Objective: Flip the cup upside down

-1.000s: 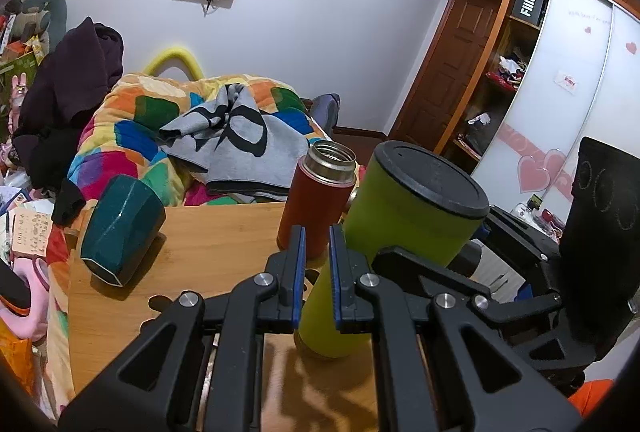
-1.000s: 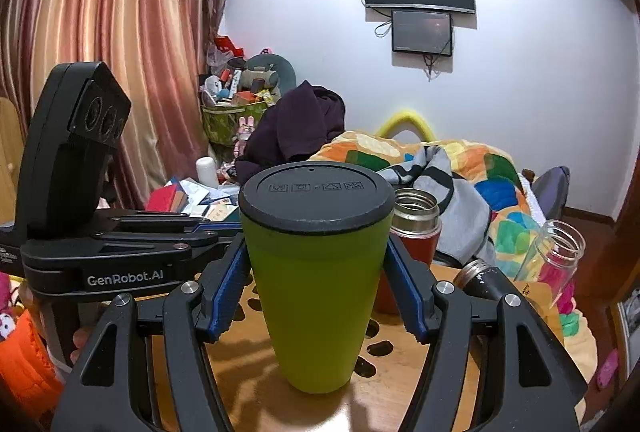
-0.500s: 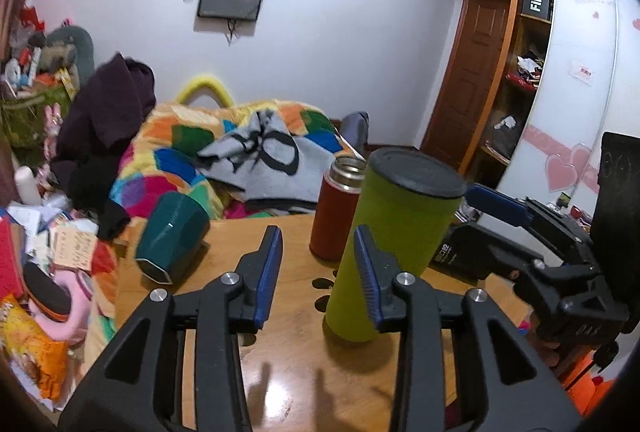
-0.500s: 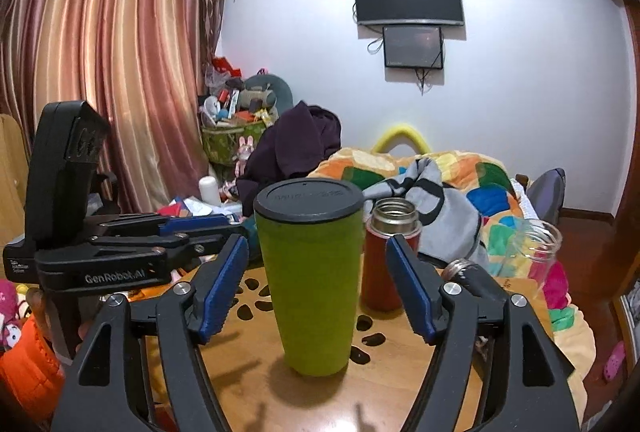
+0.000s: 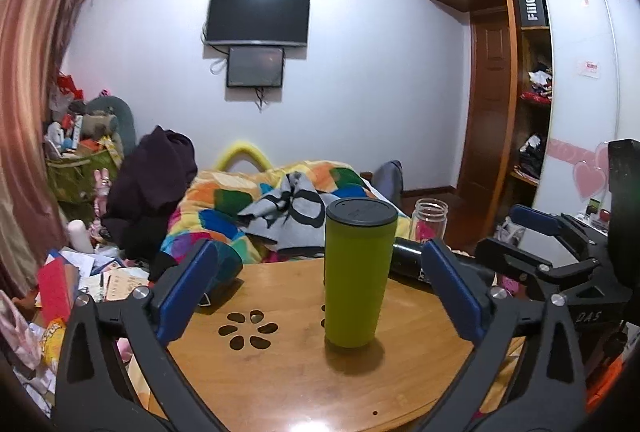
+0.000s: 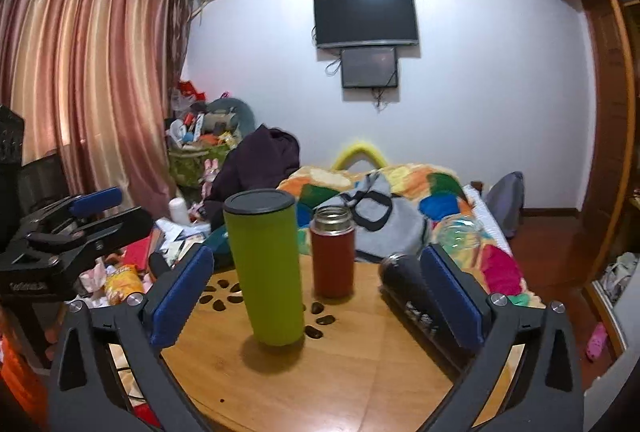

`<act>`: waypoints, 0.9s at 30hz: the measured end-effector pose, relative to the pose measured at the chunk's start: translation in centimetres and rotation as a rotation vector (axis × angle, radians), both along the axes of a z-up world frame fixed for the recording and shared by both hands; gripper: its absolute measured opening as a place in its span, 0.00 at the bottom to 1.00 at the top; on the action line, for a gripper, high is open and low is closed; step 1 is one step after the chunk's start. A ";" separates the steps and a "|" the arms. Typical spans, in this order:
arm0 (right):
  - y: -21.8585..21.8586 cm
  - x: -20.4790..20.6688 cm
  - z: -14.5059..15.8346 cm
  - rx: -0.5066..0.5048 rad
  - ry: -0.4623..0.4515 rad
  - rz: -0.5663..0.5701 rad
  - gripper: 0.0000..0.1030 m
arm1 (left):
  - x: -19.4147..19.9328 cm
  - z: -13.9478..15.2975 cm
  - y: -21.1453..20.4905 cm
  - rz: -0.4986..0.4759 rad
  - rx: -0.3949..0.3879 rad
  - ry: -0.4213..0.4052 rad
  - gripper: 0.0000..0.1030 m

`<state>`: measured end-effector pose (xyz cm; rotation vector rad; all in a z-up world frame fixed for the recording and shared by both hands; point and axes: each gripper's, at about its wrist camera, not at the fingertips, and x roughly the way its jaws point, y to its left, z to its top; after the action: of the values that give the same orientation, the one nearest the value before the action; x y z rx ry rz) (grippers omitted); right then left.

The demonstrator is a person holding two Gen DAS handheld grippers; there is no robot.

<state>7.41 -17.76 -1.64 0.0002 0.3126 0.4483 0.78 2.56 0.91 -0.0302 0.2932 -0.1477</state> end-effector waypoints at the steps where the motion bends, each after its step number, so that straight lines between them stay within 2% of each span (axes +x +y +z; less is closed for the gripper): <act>1: -0.3 -0.4 0.1 0.002 -0.004 -0.004 1.00 | -0.3 -0.1 -0.1 0.004 0.000 0.001 1.00; 12: -1.6 -2.7 0.5 0.018 -0.024 -0.052 1.00 | -2.5 -1.0 -1.1 0.107 0.011 -0.022 1.00; 27: -1.2 -3.0 -0.1 0.004 -0.012 -0.072 1.00 | -3.4 -1.5 -2.2 0.108 0.053 -0.049 1.00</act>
<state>4.40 -18.95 -1.70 0.0127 0.2986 0.3776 -2.67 0.40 -0.61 0.0105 0.2454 -0.0337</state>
